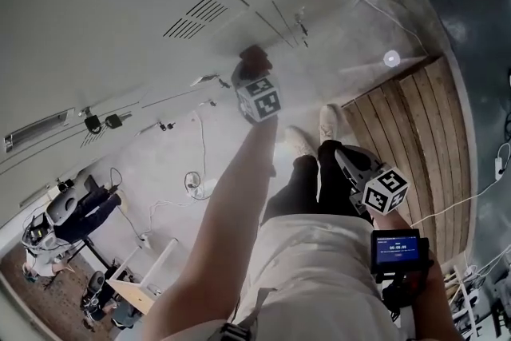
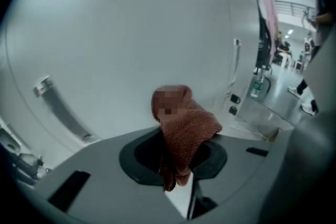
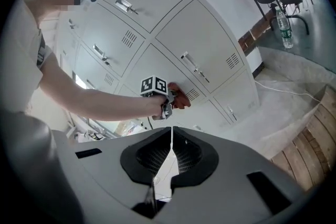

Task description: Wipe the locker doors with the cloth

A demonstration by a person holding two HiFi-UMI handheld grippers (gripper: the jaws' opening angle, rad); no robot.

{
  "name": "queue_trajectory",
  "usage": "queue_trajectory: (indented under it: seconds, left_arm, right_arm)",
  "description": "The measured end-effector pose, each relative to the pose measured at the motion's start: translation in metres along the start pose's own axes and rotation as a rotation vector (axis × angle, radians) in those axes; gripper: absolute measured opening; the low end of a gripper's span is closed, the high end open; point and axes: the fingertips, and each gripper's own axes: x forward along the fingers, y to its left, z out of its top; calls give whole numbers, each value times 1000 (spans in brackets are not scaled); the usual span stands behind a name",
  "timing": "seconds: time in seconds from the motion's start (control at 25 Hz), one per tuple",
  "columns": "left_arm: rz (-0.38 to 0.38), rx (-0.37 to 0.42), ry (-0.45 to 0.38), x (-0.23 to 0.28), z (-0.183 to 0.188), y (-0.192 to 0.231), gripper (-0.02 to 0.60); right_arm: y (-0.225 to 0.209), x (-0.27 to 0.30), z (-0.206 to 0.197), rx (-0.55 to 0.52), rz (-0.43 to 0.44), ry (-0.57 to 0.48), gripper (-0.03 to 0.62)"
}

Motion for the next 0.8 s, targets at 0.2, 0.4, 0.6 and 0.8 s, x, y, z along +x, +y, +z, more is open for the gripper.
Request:
queue_trajectory:
  seconds: [0.2, 0.4, 0.6, 0.8]
  left_arm:
    - [175, -132, 116, -11, -53, 73, 77]
    - [265, -192, 112, -32, -60, 99, 75]
    - [226, -116, 100, -30, -60, 83, 75]
    - [126, -151, 94, 11, -41, 31, 75]
  right_arm:
    - [14, 10, -9, -3, 32, 13, 20]
    - [15, 13, -18, -3, 45, 31, 20]
    - [9, 12, -22, 21, 37, 30, 20]
    - [-1, 9, -26, 36, 24, 36, 20]
